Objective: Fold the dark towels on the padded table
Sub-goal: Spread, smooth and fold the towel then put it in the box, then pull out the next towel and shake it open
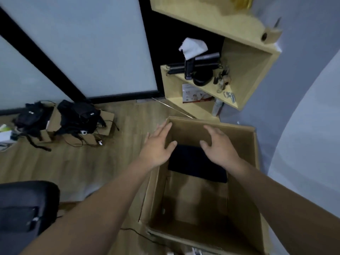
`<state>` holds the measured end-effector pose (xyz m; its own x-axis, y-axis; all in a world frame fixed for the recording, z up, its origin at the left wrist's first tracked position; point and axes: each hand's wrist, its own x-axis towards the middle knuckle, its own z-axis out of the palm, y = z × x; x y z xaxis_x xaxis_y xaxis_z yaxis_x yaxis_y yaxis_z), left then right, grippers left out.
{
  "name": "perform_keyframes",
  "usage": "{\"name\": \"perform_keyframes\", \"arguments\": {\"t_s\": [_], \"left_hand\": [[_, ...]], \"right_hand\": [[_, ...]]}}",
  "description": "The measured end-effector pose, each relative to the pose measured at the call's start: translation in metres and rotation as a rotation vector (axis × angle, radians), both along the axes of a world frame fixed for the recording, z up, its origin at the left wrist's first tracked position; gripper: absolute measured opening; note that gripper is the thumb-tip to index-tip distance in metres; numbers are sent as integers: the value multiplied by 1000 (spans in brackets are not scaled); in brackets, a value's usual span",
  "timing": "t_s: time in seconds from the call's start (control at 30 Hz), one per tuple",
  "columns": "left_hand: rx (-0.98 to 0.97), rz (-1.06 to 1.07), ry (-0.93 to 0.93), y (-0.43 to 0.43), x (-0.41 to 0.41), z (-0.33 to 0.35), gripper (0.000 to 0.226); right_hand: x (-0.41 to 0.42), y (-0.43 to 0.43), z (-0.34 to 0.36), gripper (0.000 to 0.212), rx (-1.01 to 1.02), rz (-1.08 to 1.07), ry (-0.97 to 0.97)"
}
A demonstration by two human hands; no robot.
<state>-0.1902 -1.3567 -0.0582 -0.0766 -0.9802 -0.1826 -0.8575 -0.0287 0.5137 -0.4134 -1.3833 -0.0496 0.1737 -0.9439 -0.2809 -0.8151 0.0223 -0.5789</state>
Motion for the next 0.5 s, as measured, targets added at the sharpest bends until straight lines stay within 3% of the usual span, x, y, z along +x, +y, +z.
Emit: {"name": "perform_keyframes", "arguments": {"t_s": [0.27, 0.5], "left_hand": [[-271, 213, -196, 76, 108, 109, 66], [-451, 500, -385, 269, 224, 241, 66]], "right_hand": [[150, 30, 97, 60, -257, 254, -87], [281, 159, 223, 59, -536, 565, -176]]}}
